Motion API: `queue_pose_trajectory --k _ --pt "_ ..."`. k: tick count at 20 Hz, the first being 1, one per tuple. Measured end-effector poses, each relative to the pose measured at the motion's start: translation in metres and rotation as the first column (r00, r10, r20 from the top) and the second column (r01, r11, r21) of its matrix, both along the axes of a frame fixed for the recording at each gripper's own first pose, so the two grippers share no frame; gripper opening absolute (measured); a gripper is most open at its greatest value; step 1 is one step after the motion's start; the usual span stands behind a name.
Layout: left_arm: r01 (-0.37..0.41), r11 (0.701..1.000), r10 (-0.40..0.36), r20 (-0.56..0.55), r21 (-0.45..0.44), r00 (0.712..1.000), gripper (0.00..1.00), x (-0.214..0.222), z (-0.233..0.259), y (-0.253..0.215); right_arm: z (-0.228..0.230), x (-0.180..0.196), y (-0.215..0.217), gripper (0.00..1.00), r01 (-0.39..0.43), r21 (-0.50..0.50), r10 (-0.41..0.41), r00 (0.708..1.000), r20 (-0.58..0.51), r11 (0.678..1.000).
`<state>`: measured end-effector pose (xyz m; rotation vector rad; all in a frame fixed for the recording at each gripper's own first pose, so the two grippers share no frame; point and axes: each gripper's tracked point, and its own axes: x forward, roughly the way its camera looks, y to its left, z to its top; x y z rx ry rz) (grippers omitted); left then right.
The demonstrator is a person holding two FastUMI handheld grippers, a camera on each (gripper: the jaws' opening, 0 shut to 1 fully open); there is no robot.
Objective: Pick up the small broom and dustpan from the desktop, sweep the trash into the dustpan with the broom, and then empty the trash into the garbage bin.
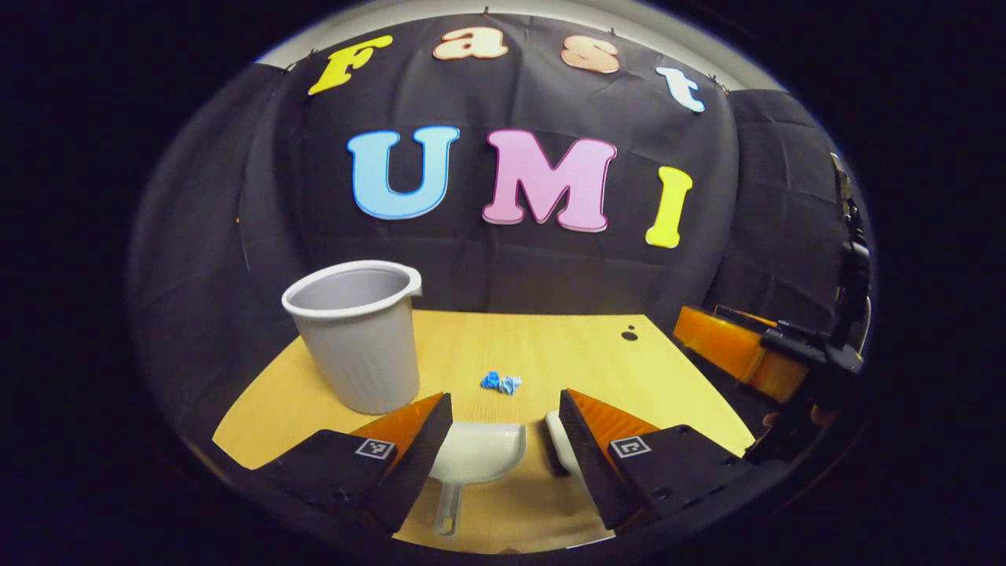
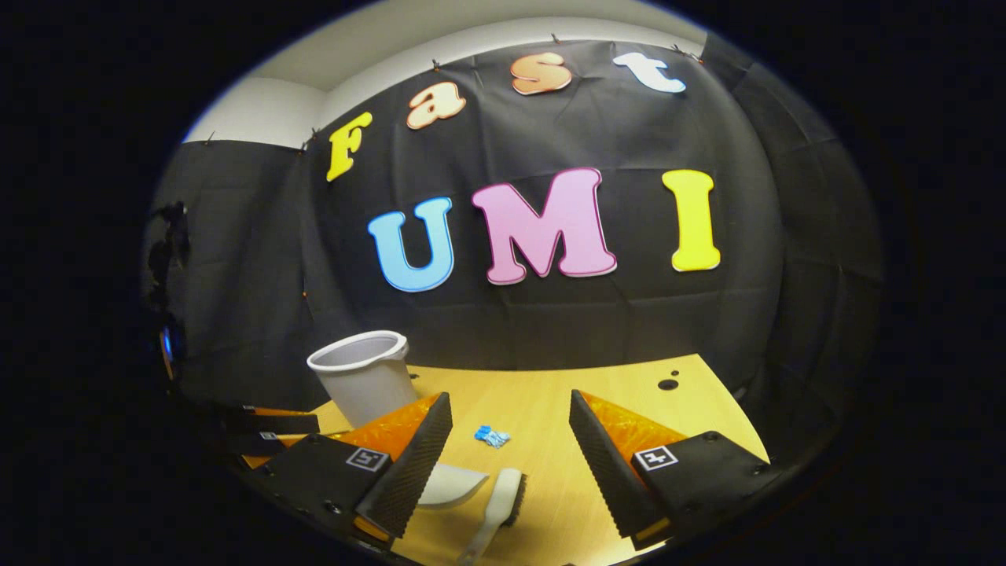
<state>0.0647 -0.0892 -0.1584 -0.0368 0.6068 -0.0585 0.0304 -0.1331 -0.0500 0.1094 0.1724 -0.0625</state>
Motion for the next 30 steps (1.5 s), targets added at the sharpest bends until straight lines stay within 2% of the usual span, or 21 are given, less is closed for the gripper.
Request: queue_pose_trajectory --k 1,6,10,12,15,18,19,20,22,23,24,26,27,28,30 --pt "-0.009 1.000 0.010 -0.142 0.007 0.990 0.82 -0.012 -0.027 0.005 -0.002 -0.001 -0.005 0.97 0.026 0.002 -0.026 1.000 -0.014 1.000" --pt "0.000 1.000 0.006 -0.393 0.015 0.920 0.84 -0.025 -0.103 0.033 -0.009 -0.005 -0.007 0.97 0.109 0.020 -0.108 0.993 -0.046 0.994" --pt "0.075 0.997 -0.050 -0.527 0.027 0.848 0.84 -0.033 -0.159 0.043 -0.036 -0.021 0.007 0.98 0.107 0.016 -0.103 0.983 -0.153 0.994" --pt "0.100 0.995 -0.064 -0.601 0.028 0.797 0.84 -0.032 -0.182 0.043 -0.048 -0.033 0.013 0.97 0.110 0.032 -0.101 0.975 -0.199 0.993" --pt "0.092 0.995 -0.034 -0.691 0.046 0.722 0.84 -0.029 -0.209 0.049 -0.055 -0.046 0.015 0.98 0.125 0.027 -0.115 0.964 -0.238 0.992" --pt "0.057 0.998 -0.012 -0.744 0.035 0.668 0.84 -0.024 -0.220 0.050 -0.058 -0.055 0.014 0.97 0.141 0.019 -0.132 0.959 -0.253 0.990" --pt "0.044 0.999 -0.007 -0.755 0.029 0.656 0.79 -0.019 -0.223 0.050 -0.060 -0.057 0.014 0.97 0.144 0.017 -0.134 0.955 -0.263 0.989" --pt "0.035 0.999 0.006 -0.757 0.038 0.653 0.69 -0.016 -0.218 0.052 -0.060 -0.058 0.013 0.97 0.149 0.009 -0.142 0.954 -0.266 0.989" --pt "0.057 0.998 -0.008 -0.754 0.039 0.656 0.63 -0.008 -0.223 0.052 -0.058 -0.056 0.015 0.97 0.142 0.000 -0.137 0.954 -0.268 0.990" --pt "0.063 0.997 -0.005 -0.764 0.047 0.646 0.59 -0.008 -0.224 0.055 -0.061 -0.053 0.019 0.97 0.131 0.000 -0.126 0.953 -0.277 0.991" --pt "0.063 0.997 -0.004 -0.769 0.047 0.639 0.46 -0.007 -0.226 0.053 -0.066 -0.049 0.024 0.97 0.115 0.002 -0.109 0.950 -0.292 0.993" --pt "0.052 0.998 0.000 -0.772 0.043 0.636 0.42 -0.005 -0.224 0.054 -0.081 -0.039 0.037 0.97 0.071 0.030 -0.057 0.941 -0.334 0.997" --pt "0.044 0.998 0.000 -0.770 0.036 0.638 0.39 -0.006 -0.223 0.054 -0.096 -0.035 0.046 0.97 0.053 0.064 -0.025 0.925 -0.379 0.997" --pt "0.043 0.999 -0.008 -0.767 0.025 0.642 0.32 -0.006 -0.224 0.053 -0.117 -0.034 0.055 0.97 0.038 0.102 0.011 0.895 -0.445 0.994" --pt "0.019 1.000 0.002 -0.766 0.019 0.643 0.31 -0.008 -0.225 0.055 -0.158 -0.042 0.067 0.97 0.016 0.143 0.068 0.824 -0.563 0.990"
